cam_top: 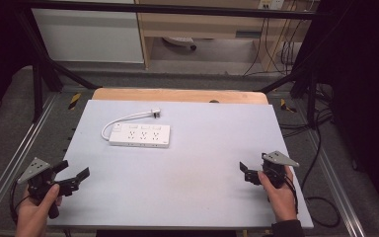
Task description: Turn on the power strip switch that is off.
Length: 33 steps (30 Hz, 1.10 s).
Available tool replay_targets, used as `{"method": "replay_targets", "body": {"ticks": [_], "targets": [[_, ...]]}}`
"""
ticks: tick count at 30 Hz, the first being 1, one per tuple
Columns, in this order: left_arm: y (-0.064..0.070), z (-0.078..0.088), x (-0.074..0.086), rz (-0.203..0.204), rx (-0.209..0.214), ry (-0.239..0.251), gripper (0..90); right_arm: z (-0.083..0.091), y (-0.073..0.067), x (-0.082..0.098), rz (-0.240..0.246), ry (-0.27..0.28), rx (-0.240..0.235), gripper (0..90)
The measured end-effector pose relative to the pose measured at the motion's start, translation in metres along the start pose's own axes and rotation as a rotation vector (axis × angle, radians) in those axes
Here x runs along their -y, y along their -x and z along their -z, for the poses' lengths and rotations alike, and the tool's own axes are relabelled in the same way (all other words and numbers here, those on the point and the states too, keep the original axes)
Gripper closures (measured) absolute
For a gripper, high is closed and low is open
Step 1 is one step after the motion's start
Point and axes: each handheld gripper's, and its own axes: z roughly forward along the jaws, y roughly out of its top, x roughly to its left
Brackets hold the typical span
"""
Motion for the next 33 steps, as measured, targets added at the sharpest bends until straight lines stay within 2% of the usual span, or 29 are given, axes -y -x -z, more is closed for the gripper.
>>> {"method": "replay_targets", "body": {"ticks": [6, 12, 14, 17, 20, 25, 31, 33], "targets": [[0.002, -0.002, 0.0, 0.003, 0.008, -0.011, 7.2, -0.002, -0.001, 0.001, -0.002, -0.01, 0.013, 5.1], [0.005, -0.004, 0.0, 0.002, 0.003, -0.005, 7.2, -0.005, -0.005, 0.0, 0.017, -0.019, 0.012, 4.5], [0.007, -0.005, -0.002, -0.013, -0.007, -0.006, 7.2, -0.005, -0.006, -0.001, 0.019, -0.023, 0.012, 4.4], [0.009, -0.006, -0.002, -0.027, 0.001, -0.002, 7.2, -0.005, -0.005, -0.001, 0.013, -0.019, 0.014, 4.2], [0.009, -0.008, -0.005, -0.015, 0.009, 0.005, 7.3, -0.005, -0.005, -0.001, 0.013, -0.021, 0.015, 4.1], [0.01, -0.013, -0.014, -0.008, 0.015, 0.006, 7.3, -0.007, -0.007, -0.001, 0.028, -0.033, 0.006, 3.8], [0.012, -0.018, -0.032, -0.02, -0.002, 0.001, 7.4, -0.007, -0.008, -0.001, 0.038, -0.033, 0.001, 3.5], [0.015, -0.02, -0.04, -0.024, 0.005, 0.002, 7.4, -0.006, -0.008, -0.001, 0.034, -0.026, 0.003, 3.4]]}}
